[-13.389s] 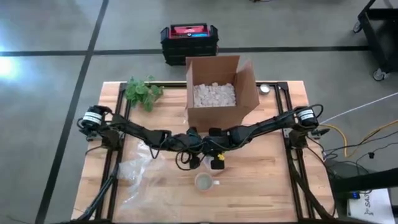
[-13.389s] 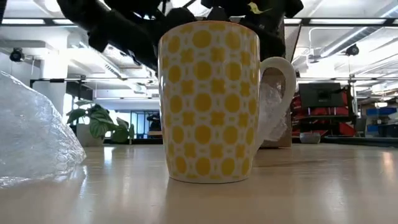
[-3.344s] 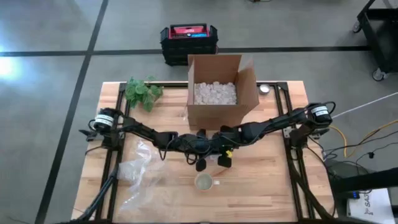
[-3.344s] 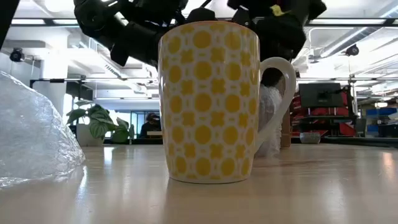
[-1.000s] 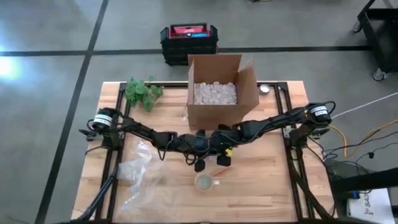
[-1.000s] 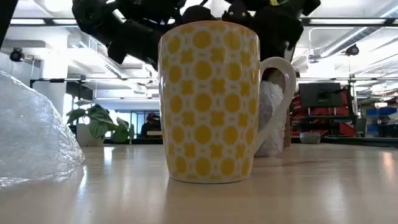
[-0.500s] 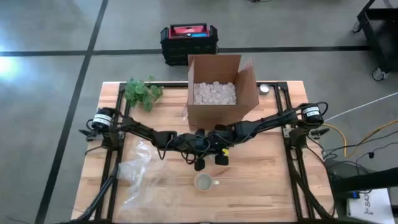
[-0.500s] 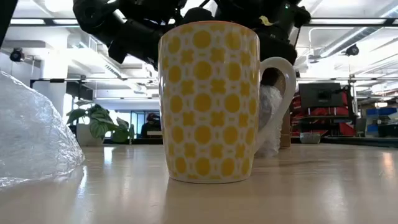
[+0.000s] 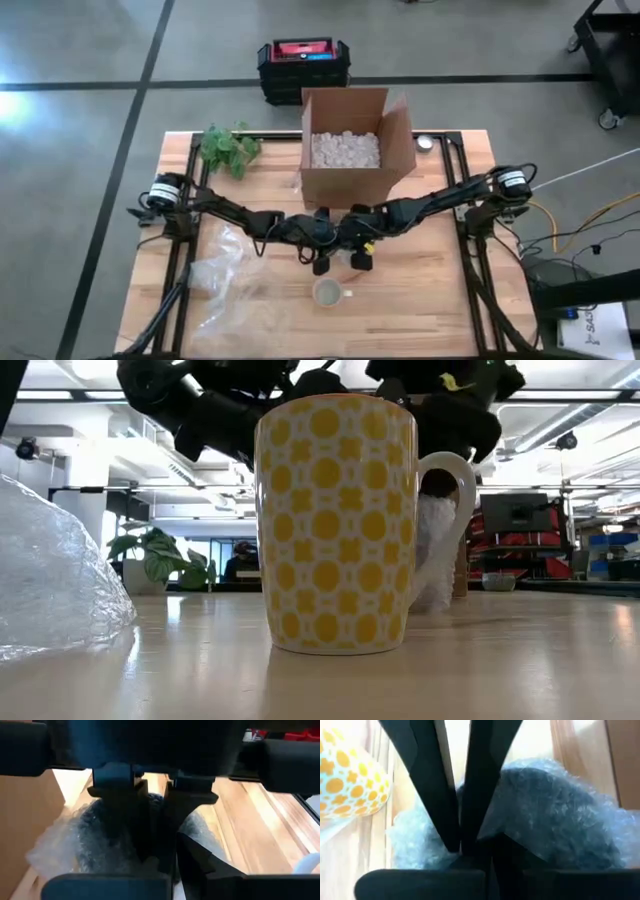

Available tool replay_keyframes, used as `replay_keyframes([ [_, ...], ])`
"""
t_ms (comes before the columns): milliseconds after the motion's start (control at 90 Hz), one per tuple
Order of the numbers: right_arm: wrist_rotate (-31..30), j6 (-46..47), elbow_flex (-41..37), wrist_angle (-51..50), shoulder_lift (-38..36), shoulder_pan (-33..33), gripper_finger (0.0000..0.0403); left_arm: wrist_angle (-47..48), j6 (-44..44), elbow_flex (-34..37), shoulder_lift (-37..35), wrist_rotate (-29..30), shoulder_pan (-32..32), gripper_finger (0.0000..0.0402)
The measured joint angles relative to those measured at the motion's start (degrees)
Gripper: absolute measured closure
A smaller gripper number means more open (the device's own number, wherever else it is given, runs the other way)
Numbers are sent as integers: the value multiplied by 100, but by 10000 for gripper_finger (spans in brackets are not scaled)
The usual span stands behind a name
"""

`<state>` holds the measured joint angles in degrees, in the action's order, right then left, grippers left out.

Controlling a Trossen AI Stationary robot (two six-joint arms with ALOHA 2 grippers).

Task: Wrap mug
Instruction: Wrap the purple mug with bubble wrap

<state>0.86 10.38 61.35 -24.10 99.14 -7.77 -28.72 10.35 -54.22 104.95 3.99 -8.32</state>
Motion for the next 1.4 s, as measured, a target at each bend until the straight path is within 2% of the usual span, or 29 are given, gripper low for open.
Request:
replay_keyframes([
  [244,63,-147,520,-863,-225,-11,400,23,0,-7,-2,-2,0,402],
  [378,115,-304,655,-859,-284,65,400,33,0,-4,-9,-14,-1,402],
  [622,185,-371,409,-559,300,256,401,16,0,-4,-9,11,4,402],
  [733,410,-439,413,-561,389,263,401,17,-7,-4,-9,4,0,402],
  [1111,597,-237,298,-863,-751,176,400,49,-21,-4,-9,-21,-2,402],
  [1211,817,-172,214,-881,-776,59,400,45,-21,-4,-9,-26,-2,402],
  [1400,509,-18,2,-317,-452,-15,400,42,-22,-4,-9,-23,-2,402],
])
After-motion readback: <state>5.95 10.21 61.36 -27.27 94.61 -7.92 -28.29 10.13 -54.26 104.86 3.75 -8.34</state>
